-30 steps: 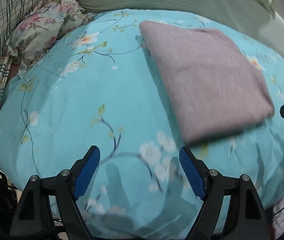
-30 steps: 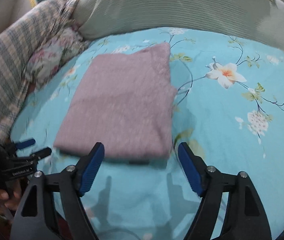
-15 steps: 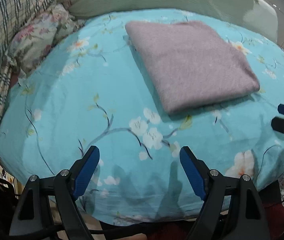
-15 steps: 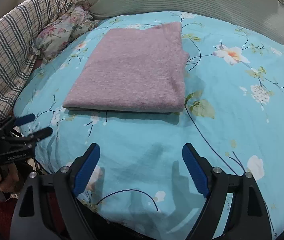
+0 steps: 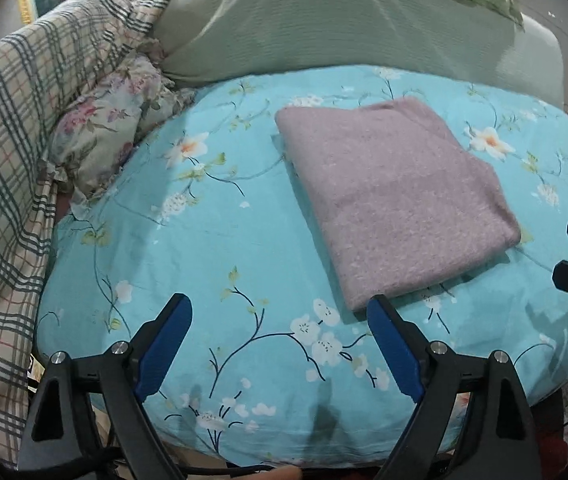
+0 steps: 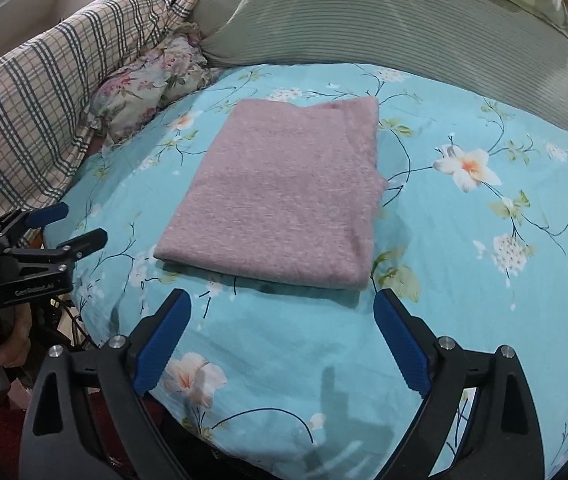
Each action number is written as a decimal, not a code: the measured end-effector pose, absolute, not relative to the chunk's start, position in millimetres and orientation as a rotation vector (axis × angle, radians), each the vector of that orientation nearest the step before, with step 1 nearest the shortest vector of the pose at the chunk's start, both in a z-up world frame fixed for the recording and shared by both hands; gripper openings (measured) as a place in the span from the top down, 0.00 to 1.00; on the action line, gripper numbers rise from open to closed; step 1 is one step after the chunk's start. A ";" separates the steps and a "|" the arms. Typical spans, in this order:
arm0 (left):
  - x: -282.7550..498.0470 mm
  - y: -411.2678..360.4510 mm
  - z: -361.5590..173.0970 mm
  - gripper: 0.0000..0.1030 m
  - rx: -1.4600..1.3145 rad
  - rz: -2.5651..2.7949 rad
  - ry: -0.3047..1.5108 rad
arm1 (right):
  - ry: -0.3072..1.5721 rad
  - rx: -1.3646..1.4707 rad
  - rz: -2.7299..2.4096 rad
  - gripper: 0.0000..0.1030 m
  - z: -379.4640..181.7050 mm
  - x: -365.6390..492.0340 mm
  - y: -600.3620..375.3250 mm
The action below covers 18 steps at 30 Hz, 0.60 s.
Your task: Fold small clothes
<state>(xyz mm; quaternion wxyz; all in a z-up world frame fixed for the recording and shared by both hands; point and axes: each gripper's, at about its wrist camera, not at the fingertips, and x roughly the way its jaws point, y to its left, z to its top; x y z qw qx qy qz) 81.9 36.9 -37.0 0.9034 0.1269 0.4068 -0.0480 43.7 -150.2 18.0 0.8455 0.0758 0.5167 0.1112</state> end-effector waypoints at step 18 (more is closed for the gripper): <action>109.3 16.2 -60.4 0.13 0.319 -0.088 0.897 | 1.133 0.148 0.234 0.09 -4.6 78.6 -146.5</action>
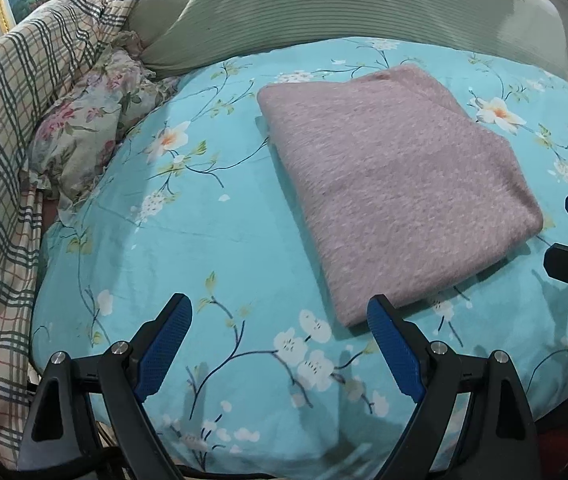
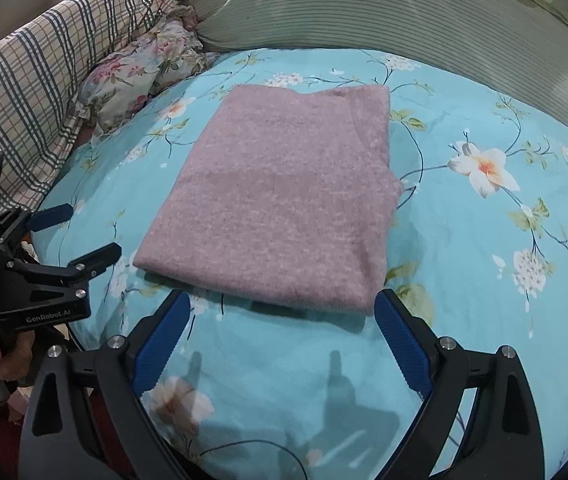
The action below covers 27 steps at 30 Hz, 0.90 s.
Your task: Fold small clothes
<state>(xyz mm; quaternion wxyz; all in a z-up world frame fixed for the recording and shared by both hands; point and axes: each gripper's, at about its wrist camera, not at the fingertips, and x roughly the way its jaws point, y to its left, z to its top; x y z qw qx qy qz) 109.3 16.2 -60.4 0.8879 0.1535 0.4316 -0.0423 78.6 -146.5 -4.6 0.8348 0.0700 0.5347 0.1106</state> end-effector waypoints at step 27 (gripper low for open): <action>116.5 14.3 -44.1 0.13 0.253 -0.109 0.878 | 1.128 0.175 0.225 0.09 0.0 90.5 -140.2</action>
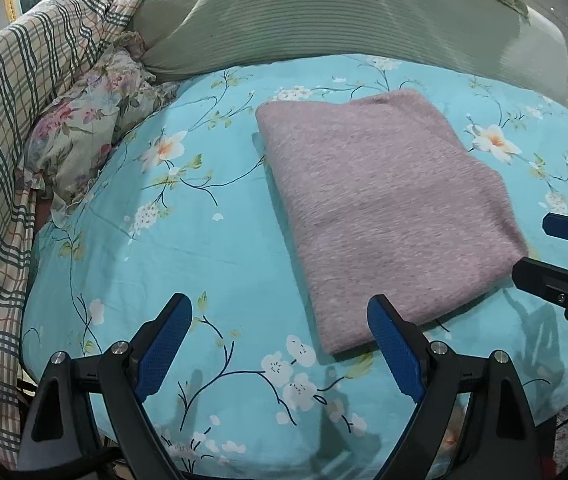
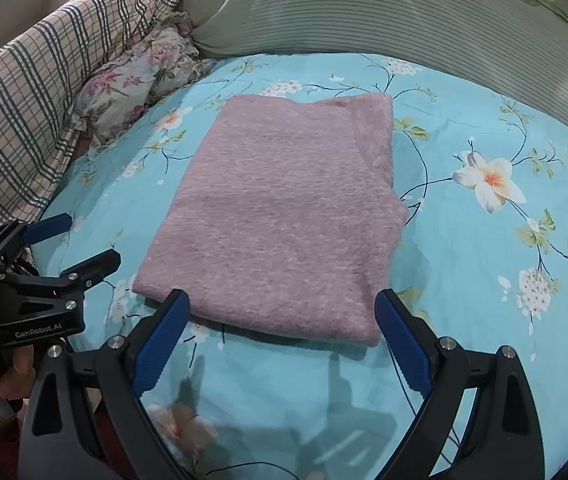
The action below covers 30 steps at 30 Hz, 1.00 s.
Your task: Fold small clothes
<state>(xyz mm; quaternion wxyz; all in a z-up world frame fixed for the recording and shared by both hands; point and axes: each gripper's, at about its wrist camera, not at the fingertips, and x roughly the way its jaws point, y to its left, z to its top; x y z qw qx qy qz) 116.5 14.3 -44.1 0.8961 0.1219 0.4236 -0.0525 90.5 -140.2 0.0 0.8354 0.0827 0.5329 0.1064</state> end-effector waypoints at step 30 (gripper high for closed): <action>110.2 12.3 -39.8 0.13 0.246 -0.107 0.873 | 1.119 0.170 0.224 0.09 7.1 82.9 -138.4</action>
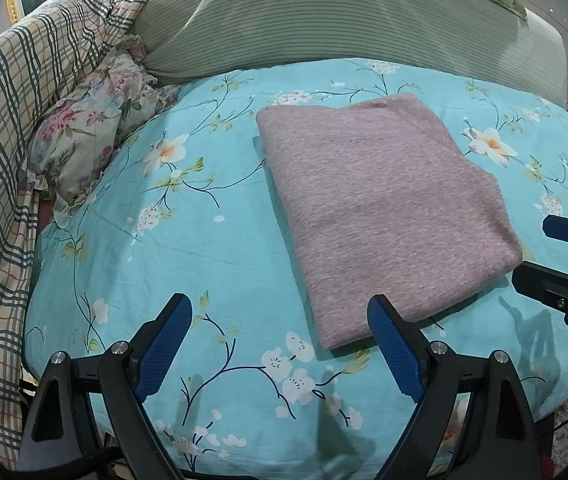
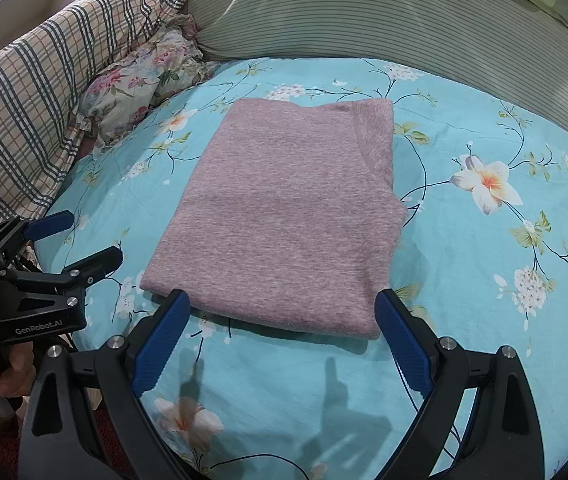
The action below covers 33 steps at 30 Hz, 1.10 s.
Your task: Fold small clothes
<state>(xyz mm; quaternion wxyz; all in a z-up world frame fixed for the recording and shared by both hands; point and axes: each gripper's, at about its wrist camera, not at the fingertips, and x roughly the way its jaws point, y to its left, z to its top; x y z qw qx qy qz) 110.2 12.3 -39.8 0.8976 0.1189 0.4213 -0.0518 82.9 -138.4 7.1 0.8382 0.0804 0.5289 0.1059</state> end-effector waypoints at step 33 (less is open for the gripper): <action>115.2 14.4 -40.4 0.12 0.250 -0.125 0.876 | 1.122 0.173 0.228 0.09 7.9 84.6 -139.9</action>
